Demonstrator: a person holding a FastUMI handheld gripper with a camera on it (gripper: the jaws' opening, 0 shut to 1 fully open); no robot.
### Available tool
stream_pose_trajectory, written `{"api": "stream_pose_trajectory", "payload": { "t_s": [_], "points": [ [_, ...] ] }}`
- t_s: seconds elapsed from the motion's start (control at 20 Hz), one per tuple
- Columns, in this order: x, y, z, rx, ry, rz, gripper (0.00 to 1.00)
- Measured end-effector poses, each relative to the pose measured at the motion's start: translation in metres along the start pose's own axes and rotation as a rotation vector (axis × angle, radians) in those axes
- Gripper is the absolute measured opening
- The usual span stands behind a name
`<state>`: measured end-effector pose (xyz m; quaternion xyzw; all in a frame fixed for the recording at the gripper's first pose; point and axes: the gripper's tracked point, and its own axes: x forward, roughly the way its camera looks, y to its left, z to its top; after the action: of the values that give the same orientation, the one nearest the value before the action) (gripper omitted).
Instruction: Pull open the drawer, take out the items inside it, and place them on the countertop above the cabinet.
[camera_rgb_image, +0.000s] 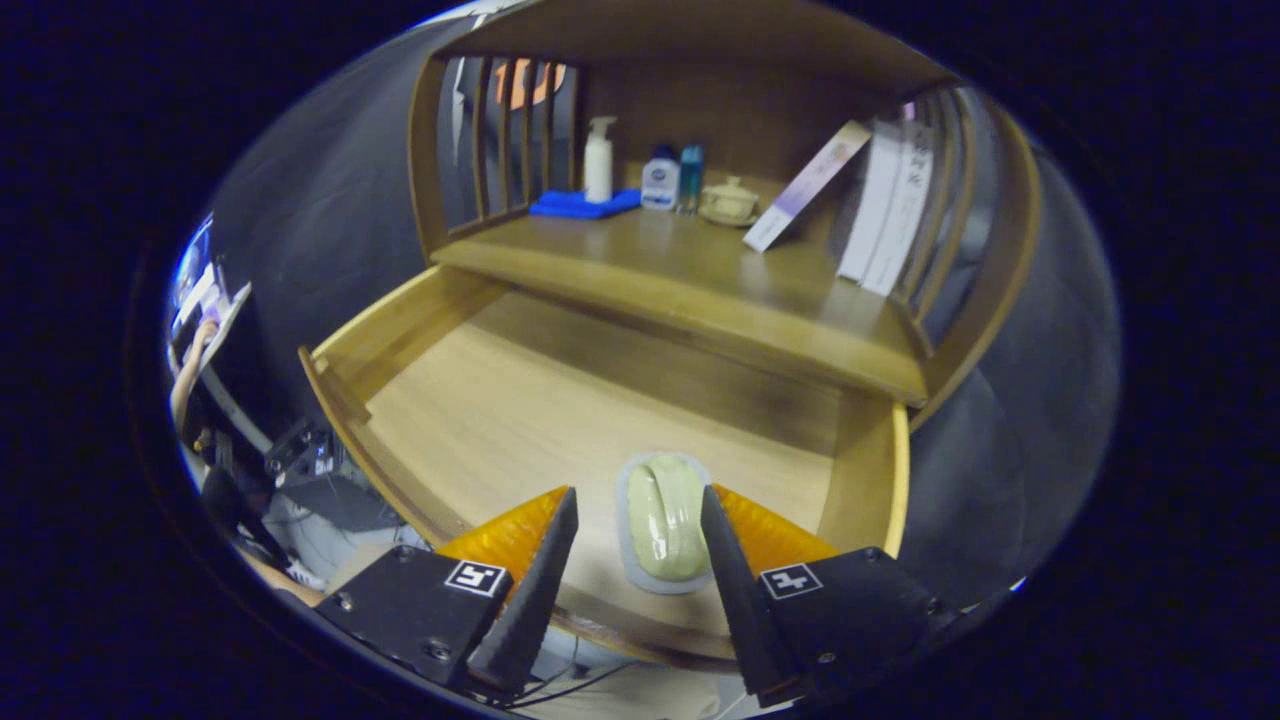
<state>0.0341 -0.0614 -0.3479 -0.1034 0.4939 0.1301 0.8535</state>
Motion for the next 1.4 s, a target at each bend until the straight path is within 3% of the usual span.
{"api": "stream_pose_trajectory", "payload": {
  "t_s": [0.4, 0.55, 0.8, 0.85, 1.05, 1.4],
  "points": [
    [0.038, -0.015, -0.006, 0.041, 0.184, 0.024, 0.71],
    [0.047, -0.015, -0.013, 0.06, 0.244, 0.016, 0.62],
    [0.052, -0.011, -0.017, 0.082, 0.253, 0.019, 0.35],
    [0.051, -0.008, -0.017, 0.104, 0.257, 0.033, 0.23],
    [0.043, -0.005, -0.004, 0.172, 0.225, 0.063, 0.17],
    [0.002, 0.004, 0.055, 0.285, 0.111, 0.075, 0.17]
  ]
}}
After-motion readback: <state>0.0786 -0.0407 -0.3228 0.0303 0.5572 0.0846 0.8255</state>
